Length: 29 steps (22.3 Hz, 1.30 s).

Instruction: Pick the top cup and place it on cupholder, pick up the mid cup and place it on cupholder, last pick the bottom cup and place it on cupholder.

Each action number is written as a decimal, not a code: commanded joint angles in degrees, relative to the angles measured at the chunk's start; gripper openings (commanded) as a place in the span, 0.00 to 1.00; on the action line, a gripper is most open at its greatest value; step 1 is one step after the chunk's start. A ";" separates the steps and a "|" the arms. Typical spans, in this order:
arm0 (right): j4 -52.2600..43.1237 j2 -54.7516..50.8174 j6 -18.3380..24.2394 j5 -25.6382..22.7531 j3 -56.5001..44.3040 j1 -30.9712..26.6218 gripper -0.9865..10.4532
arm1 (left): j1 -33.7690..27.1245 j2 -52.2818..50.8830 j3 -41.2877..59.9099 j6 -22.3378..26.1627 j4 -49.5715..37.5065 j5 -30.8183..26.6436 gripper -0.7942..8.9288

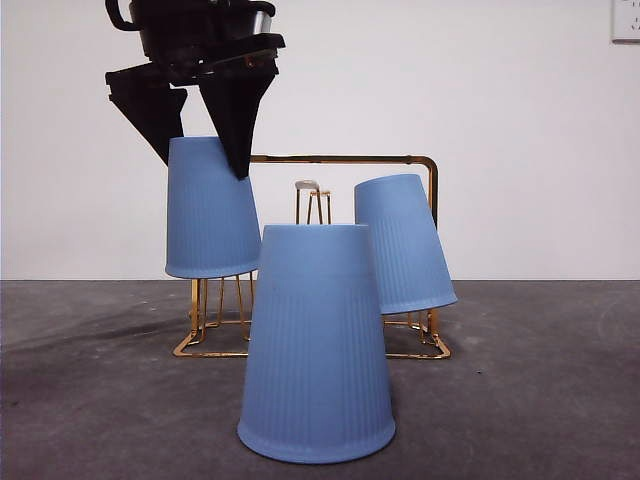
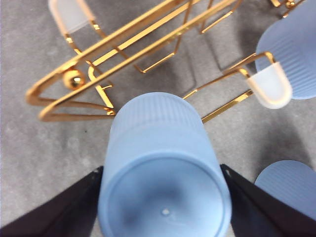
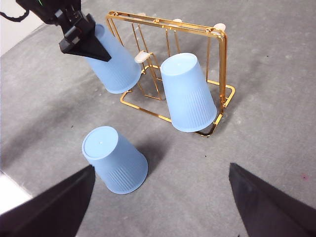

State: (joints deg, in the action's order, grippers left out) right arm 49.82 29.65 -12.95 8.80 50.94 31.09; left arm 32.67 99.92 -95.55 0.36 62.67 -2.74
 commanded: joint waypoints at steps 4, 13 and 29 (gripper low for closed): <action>-0.63 0.17 -0.81 0.04 0.44 0.44 0.46 | 0.17 -0.87 -1.40 0.37 2.47 0.17 0.60; -1.57 3.17 -2.95 6.84 0.50 0.72 0.46 | 0.63 -17.73 -1.40 0.39 12.00 3.45 0.60; -12.15 27.28 -5.11 7.13 7.61 15.65 0.52 | 0.61 -53.42 16.55 4.76 6.19 20.87 0.60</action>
State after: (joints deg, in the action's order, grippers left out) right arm 38.17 55.27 -18.13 16.36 57.12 45.82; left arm 32.88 47.09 -79.18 4.03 69.87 17.56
